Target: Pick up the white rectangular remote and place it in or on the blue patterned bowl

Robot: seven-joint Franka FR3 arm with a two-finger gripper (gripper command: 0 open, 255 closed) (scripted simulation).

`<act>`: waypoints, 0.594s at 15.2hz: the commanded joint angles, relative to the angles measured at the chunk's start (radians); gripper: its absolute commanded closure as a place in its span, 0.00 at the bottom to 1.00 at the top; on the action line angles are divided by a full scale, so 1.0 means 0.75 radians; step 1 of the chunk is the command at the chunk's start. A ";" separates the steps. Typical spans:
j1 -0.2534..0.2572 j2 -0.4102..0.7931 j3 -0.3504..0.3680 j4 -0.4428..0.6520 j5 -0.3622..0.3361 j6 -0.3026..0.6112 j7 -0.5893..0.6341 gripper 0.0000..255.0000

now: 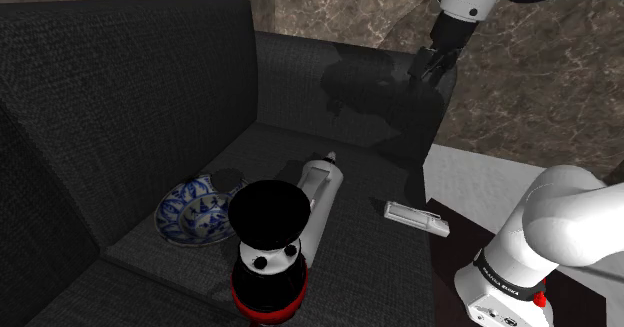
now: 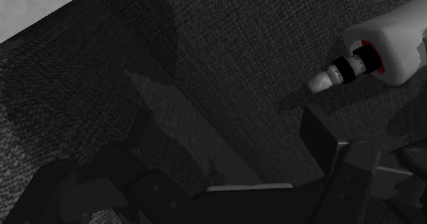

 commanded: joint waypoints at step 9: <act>0.147 -0.130 0.072 -0.322 0.061 0.119 -0.099 0.00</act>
